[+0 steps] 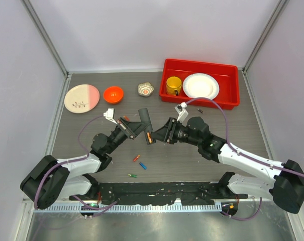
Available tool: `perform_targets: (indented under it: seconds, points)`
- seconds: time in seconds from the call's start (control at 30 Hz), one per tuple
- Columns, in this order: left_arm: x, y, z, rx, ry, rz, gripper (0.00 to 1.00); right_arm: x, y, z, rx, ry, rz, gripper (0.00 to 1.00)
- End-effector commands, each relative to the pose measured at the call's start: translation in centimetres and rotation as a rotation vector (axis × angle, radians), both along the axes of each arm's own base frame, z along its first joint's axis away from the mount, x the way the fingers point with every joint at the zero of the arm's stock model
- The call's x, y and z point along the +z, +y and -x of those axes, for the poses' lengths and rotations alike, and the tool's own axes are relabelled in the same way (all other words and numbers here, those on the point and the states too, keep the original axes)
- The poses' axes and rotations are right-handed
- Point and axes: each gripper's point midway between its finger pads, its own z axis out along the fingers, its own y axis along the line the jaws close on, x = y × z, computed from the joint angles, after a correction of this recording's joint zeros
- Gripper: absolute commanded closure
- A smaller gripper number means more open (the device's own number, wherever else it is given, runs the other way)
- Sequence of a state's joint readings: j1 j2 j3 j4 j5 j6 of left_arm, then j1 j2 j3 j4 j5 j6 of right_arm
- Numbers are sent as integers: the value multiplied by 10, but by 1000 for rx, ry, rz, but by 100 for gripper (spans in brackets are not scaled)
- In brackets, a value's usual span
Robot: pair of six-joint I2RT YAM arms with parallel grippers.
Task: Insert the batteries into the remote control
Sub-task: Adjust the battery in the remote control.
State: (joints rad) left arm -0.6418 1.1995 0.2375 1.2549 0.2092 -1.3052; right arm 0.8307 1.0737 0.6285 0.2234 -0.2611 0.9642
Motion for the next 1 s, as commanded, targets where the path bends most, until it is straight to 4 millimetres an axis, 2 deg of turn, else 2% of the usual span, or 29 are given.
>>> perform_targets:
  seconds: [0.0, 0.13, 0.37, 0.63, 0.73, 0.83, 0.97]
  points:
    - [83, 13, 27, -18, -271, 209, 100, 14, 2, -1, 2, -25, -24, 61]
    - [82, 17, 27, -2, -271, 211, 100, 17, -3, 1, -8, -31, -23, 57]
    - [85, 17, 27, 0, -277, 215, 100, -3, -7, 9, 7, 6, -3, 59]
    - [88, 16, 25, 0, -277, 221, 100, -6, 2, 12, 39, 24, -5, 60]
    - [87, 15, 25, -2, -279, 217, 100, -1, 3, 12, 41, 15, -15, 57]
    - [81, 16, 23, 12, -269, 205, 100, 17, -1, 8, 15, -22, -23, 50]
    - [67, 17, 23, 22, -246, 178, 100, 31, -17, 2, -27, -54, -3, 44]
